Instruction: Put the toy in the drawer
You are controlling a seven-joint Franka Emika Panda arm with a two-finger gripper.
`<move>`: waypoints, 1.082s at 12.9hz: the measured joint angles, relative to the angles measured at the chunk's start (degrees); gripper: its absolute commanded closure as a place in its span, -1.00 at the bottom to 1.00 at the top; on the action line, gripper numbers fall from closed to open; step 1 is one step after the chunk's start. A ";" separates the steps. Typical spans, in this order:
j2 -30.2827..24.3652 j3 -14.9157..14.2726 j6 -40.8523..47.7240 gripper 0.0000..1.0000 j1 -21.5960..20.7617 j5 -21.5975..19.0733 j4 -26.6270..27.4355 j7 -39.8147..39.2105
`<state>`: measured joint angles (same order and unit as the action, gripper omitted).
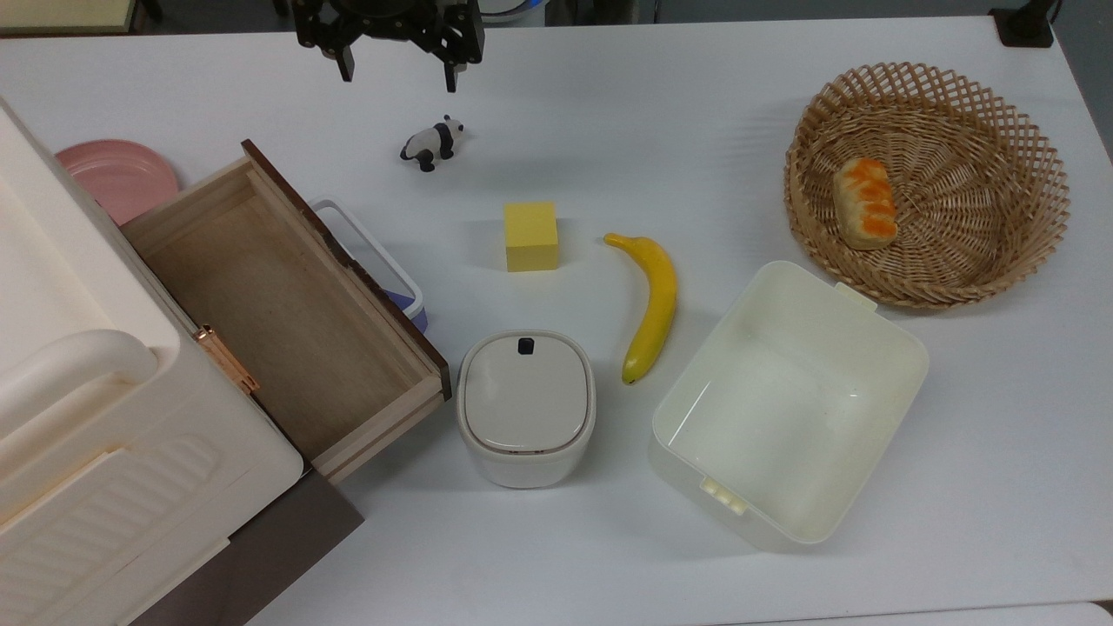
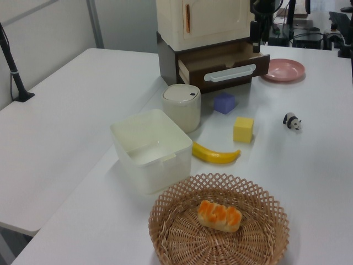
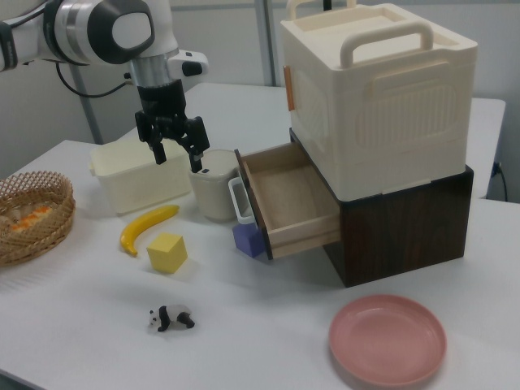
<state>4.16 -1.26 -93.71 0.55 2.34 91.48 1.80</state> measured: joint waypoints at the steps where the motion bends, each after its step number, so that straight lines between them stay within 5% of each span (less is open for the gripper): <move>1: 0.00 0.00 0.00 -1.00 0.00 0.00 0.00 0.00; 14: 0.00 0.00 0.66 -1.00 0.01 0.00 0.00 0.00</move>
<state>4.16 -1.26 -93.05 0.55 2.33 91.48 1.80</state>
